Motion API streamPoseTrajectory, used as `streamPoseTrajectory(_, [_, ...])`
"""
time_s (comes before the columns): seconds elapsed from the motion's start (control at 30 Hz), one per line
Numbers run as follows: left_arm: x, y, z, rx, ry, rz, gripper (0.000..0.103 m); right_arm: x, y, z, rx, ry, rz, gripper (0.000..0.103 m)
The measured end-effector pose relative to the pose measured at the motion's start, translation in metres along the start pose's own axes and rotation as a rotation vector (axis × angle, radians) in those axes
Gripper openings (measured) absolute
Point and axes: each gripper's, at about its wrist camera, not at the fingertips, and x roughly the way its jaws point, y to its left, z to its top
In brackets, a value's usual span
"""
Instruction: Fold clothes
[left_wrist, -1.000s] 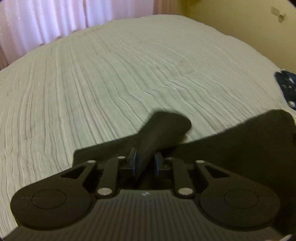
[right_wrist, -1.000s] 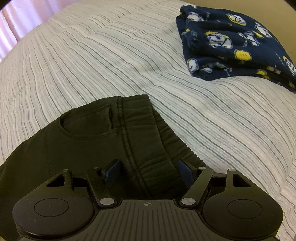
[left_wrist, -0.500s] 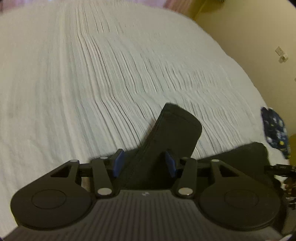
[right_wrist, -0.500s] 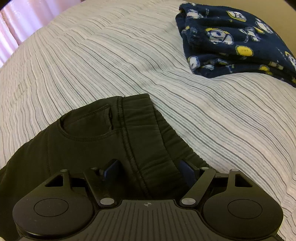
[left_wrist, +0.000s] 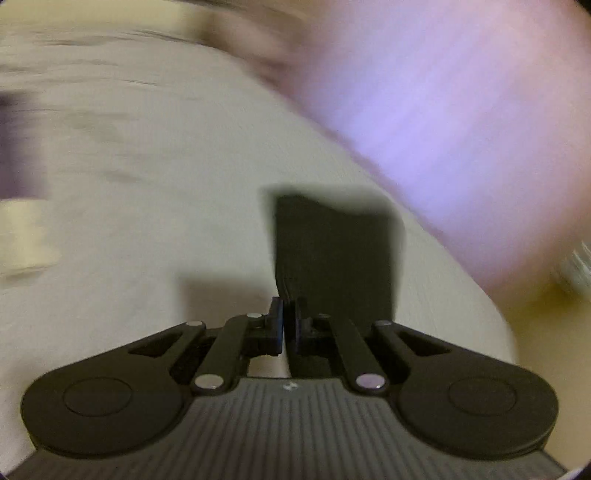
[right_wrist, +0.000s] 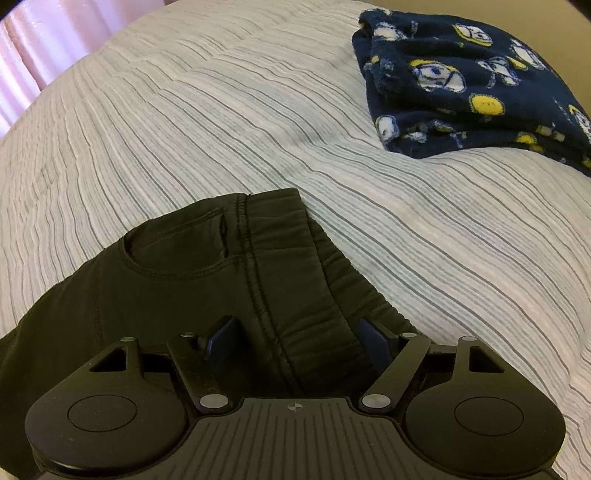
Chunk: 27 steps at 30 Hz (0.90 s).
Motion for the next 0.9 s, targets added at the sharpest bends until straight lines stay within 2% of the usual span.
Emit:
streamPoseTrajectory(0.07, [-0.004,0.031,-0.006,0.033,0.008,0.175,0.004,-0.001,0.001,0.0,0.001,-0.002,0.002,0.076])
streamPoseTrajectory(0.27, [-0.005,0.092,-0.049,0.016,0.148,0.367,0.005,-0.009,0.003,-0.005,-0.043,-0.02,-0.011,0.076])
streamPoseTrajectory(0.4, [0.002,0.062,-0.081,0.146,0.226,0.209,0.006,-0.019,-0.001,-0.011,-0.045,-0.026,-0.015,0.076])
streamPoseTrajectory(0.43, [0.005,0.057,-0.09,0.155,0.253,0.168,0.01,-0.022,-0.002,-0.013,-0.04,-0.031,-0.013,0.076])
streamPoseTrajectory(0.5, [0.016,0.049,-0.108,0.142,0.288,0.096,0.026,-0.03,-0.001,-0.017,-0.045,-0.048,-0.01,0.076])
streamPoseTrajectory(0.53, [0.024,0.045,-0.113,0.124,0.287,0.081,0.039,-0.034,0.0,-0.019,-0.052,-0.056,-0.011,0.076])
streamPoseTrajectory(0.63, [0.051,0.042,-0.124,0.077,0.283,0.054,0.04,-0.041,-0.001,-0.026,-0.064,-0.05,0.01,0.076])
streamPoseTrajectory(0.7, [0.071,0.039,-0.125,0.088,0.283,0.058,0.035,-0.044,-0.005,-0.031,-0.073,-0.056,0.003,0.076])
streamPoseTrajectory(0.73, [0.079,0.036,-0.125,0.11,0.278,0.068,0.012,-0.046,-0.008,-0.033,-0.073,-0.059,-0.006,0.076])
streamPoseTrajectory(0.77, [0.086,0.033,-0.124,0.133,0.272,0.078,0.007,-0.047,-0.012,-0.035,-0.066,-0.059,-0.012,0.076])
streamPoseTrajectory(0.8, [0.084,0.026,-0.123,0.168,0.253,0.079,0.005,-0.048,-0.017,-0.037,-0.052,-0.054,-0.017,0.076])
streamPoseTrajectory(0.9, [0.06,0.006,-0.123,0.412,0.066,-0.005,0.006,-0.052,-0.029,-0.04,-0.022,-0.055,-0.024,0.076])
